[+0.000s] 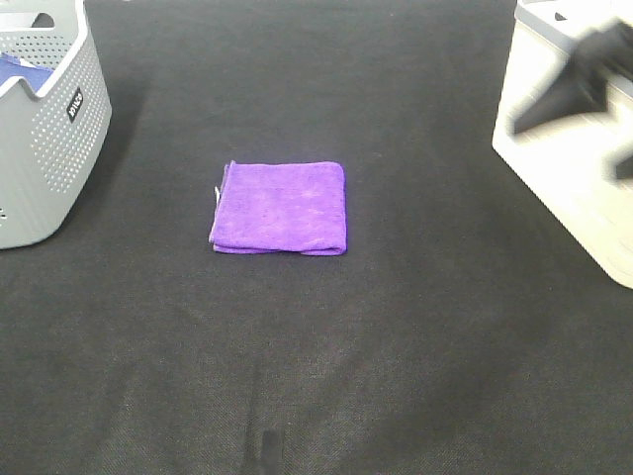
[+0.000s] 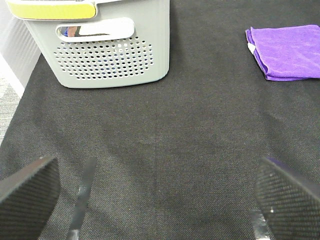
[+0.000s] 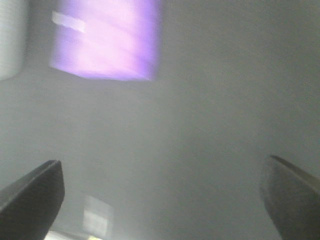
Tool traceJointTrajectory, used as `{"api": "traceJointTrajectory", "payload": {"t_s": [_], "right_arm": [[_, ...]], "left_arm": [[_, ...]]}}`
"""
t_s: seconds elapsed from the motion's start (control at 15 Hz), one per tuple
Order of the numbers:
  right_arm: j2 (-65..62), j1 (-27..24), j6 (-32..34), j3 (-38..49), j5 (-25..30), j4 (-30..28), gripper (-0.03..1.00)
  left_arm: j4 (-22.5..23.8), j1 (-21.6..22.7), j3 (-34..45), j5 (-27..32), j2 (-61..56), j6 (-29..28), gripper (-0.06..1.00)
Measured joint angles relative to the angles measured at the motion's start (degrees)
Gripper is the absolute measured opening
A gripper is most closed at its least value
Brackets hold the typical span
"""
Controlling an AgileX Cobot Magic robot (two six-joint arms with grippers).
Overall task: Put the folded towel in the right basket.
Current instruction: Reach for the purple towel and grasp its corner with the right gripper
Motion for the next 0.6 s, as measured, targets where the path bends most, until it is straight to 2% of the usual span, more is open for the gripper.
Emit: {"api": "traceJointTrajectory", "payload": {"t_s": [0.13, 0.33, 0.47, 0.6], "right_arm": [[8.42, 0.34, -7.73, -4.81, 0.4, 9.74, 0.98], [22.98, 5.84, -8.37, -15.18, 0.11, 10.6, 0.98], [34.09, 9.22, -7.56, -25.38, 0.34, 10.43, 0.97], [43.37, 10.08, -7.51, -33.63, 2.81, 10.6, 0.97]], "left_arm": [[0.0, 0.0, 0.0, 0.0, 0.0, 0.0, 0.99], [0.0, 0.0, 0.0, 0.0, 0.0, 0.0, 0.99], [0.0, 0.0, 0.0, 0.0, 0.0, 0.0, 0.99], [0.0, 0.0, 0.0, 0.0, 0.0, 0.0, 0.99]]}}
